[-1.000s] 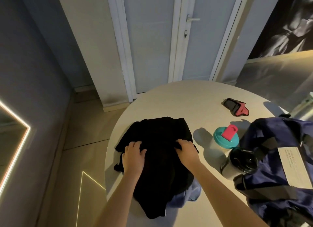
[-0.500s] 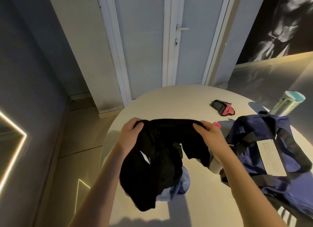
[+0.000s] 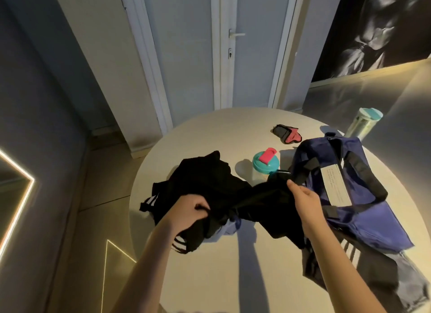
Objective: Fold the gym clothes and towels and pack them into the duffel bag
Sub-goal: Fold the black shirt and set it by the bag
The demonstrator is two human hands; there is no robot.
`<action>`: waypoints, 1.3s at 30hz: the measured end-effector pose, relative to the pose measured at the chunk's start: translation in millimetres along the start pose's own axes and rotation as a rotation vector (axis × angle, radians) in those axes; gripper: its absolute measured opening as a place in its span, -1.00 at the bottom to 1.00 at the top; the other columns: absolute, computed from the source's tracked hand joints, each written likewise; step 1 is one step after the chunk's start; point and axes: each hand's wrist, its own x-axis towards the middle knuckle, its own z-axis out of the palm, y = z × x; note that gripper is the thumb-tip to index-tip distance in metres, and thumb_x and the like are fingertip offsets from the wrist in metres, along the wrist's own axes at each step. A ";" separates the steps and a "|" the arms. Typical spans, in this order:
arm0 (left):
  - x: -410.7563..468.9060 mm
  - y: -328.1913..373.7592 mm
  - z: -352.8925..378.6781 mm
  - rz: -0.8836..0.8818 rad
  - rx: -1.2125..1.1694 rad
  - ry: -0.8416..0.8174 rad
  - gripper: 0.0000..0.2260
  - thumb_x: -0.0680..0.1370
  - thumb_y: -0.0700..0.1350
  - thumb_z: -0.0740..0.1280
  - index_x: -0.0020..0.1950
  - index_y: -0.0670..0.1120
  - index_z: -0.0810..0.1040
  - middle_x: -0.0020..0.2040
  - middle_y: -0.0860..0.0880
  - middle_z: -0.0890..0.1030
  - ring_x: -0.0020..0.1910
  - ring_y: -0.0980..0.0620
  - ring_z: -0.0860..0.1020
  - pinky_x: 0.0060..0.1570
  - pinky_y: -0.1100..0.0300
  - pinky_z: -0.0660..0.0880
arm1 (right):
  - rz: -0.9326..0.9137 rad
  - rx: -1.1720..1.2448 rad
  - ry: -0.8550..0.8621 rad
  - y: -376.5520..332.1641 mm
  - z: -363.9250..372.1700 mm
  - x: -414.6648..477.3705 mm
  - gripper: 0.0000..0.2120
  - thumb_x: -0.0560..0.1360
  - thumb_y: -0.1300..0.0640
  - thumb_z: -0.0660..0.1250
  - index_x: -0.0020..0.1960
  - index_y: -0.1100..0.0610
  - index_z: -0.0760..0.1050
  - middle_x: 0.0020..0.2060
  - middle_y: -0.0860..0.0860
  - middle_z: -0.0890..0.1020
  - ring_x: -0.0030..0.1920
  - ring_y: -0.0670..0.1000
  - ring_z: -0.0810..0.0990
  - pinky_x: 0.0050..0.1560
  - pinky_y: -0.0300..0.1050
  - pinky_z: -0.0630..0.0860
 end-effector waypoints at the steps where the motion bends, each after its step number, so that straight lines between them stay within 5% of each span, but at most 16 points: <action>1: -5.6 -8.7 15.1 -0.014 0.054 0.018 -0.88 0.53 -0.15 0.34 -0.09 0.09 0.53 -0.08 0.15 0.54 -0.05 0.24 0.49 0.13 0.24 0.45 | 0.004 -0.078 0.009 13.3 -2.9 0.7 -0.70 0.54 -0.03 0.28 0.01 0.21 0.58 -0.10 0.12 0.61 -0.04 0.06 0.57 0.04 -0.05 0.48; 5: -25.3 -30.7 56.8 -0.149 0.018 0.113 -0.89 0.53 -0.19 0.32 -0.12 0.02 0.50 0.02 0.02 0.48 -0.02 0.10 0.48 0.10 0.23 0.43 | -0.029 -0.652 -0.098 61.8 1.2 6.2 -0.73 0.54 0.02 0.28 -0.02 0.23 0.56 -0.16 0.12 0.61 -0.20 0.03 0.55 -0.19 -0.11 0.44; 9: -39.5 -32.1 66.3 -0.157 -0.081 0.145 -0.84 0.52 -0.24 0.32 -0.14 0.03 0.52 -0.04 0.05 0.54 -0.04 0.14 0.51 0.10 0.17 0.49 | -0.345 -0.822 -0.286 82.6 32.2 -1.6 -0.73 0.52 0.09 0.31 0.21 0.10 0.52 0.17 0.03 0.55 0.17 0.03 0.51 0.22 -0.13 0.42; 14: -52.9 -14.9 45.1 -0.065 -0.154 0.274 -0.79 0.46 -0.30 0.38 -0.09 0.02 0.56 0.00 0.14 0.51 0.00 0.27 0.47 -0.01 0.46 0.42 | -0.639 -0.852 -0.666 72.2 83.2 -14.7 -0.38 0.50 0.09 0.35 0.49 -0.02 0.20 0.44 -0.07 0.30 0.45 -0.06 0.21 0.46 -0.04 0.17; 17: -59.8 -6.5 32.6 0.000 -0.168 0.360 -0.69 0.43 -0.39 0.33 -0.03 0.02 0.56 0.01 0.14 0.52 0.03 0.29 0.48 0.01 0.51 0.42 | -0.696 -0.937 -0.767 70.6 102.4 -18.7 -0.46 0.49 0.07 0.36 0.43 -0.01 0.31 0.28 -0.06 0.49 0.29 -0.07 0.40 0.34 -0.06 0.34; 20: -64.6 -6.2 26.0 0.050 -0.106 0.441 -0.62 0.43 -0.42 0.34 0.09 0.01 0.56 0.08 0.14 0.50 0.08 0.25 0.49 0.07 0.52 0.41 | -0.686 -0.828 -0.718 64.5 103.5 -19.2 -0.85 0.54 0.15 0.29 0.07 0.07 0.59 -0.11 -0.09 0.60 -0.09 -0.12 0.55 0.04 -0.19 0.47; 22: -66.7 -10.3 22.2 0.067 -0.028 0.524 -0.61 0.43 -0.42 0.36 0.18 -0.07 0.55 0.12 0.09 0.50 0.08 0.22 0.49 0.08 0.58 0.36 | -0.594 -0.722 -0.627 53.5 93.3 -15.9 -0.85 0.56 0.20 0.23 -0.06 0.09 0.58 -0.21 -0.08 0.58 -0.19 -0.15 0.53 -0.08 -0.32 0.42; 25: -69.8 -7.2 15.5 0.116 -0.007 0.557 -0.57 0.41 -0.47 0.35 0.20 -0.12 0.55 0.10 0.03 0.54 0.07 0.21 0.52 0.10 0.57 0.36 | -0.559 -0.617 -0.585 34.6 76.1 -15.2 -0.88 0.55 0.21 0.24 -0.10 0.06 0.53 -0.14 -0.04 0.59 -0.10 -0.07 0.55 -0.03 -0.29 0.43; 29: -70.1 33.0 0.8 0.191 -0.171 0.437 -0.53 0.41 -0.48 0.28 0.11 0.05 0.53 0.05 0.12 0.54 0.10 0.33 0.47 0.09 0.52 0.39 | -0.579 -0.640 -0.929 22.7 83.2 -32.3 -0.64 0.50 0.15 0.35 0.27 -0.05 0.43 0.18 -0.22 0.49 0.18 -0.24 0.46 0.21 -0.36 0.36; 32: -66.8 52.3 -10.3 0.162 -0.216 0.373 -0.55 0.44 -0.44 0.27 0.13 0.08 0.52 0.05 0.21 0.50 0.09 0.39 0.43 0.09 0.51 0.40 | -0.567 -0.610 -0.888 18.6 83.6 -38.0 -0.96 0.51 0.12 0.35 -0.07 0.00 0.55 -0.19 -0.09 0.60 -0.16 -0.21 0.57 -0.03 -0.28 0.51; 33: -65.5 53.3 -13.2 0.153 -0.194 0.385 -0.55 0.45 -0.43 0.27 0.14 0.07 0.52 0.05 0.21 0.50 0.08 0.40 0.43 0.08 0.52 0.39 | -0.578 -0.601 -0.836 15.2 78.0 -37.5 -0.93 0.50 0.11 0.35 -0.16 0.01 0.54 -0.26 -0.06 0.58 -0.24 -0.19 0.55 -0.10 -0.27 0.51; 36: -62.6 49.1 -15.5 0.107 -0.121 0.439 -0.56 0.47 -0.42 0.25 0.20 0.03 0.53 0.13 0.17 0.49 0.08 0.35 0.43 0.08 0.59 0.29 | -0.550 -0.487 -0.745 8.2 54.4 -32.9 -0.93 0.48 0.08 0.39 -0.18 0.03 0.58 -0.27 -0.01 0.62 -0.22 -0.09 0.58 -0.11 -0.19 0.51; 39: -59.4 49.2 -8.9 0.068 -0.098 0.420 -0.61 0.53 -0.38 0.23 0.25 -0.01 0.51 0.22 0.09 0.49 0.21 0.19 0.43 0.24 0.40 0.32 | -0.545 -0.438 -0.662 3.5 33.4 -29.8 -0.91 0.45 0.07 0.41 -0.18 0.08 0.61 -0.30 -0.02 0.63 -0.22 -0.10 0.59 -0.13 -0.22 0.51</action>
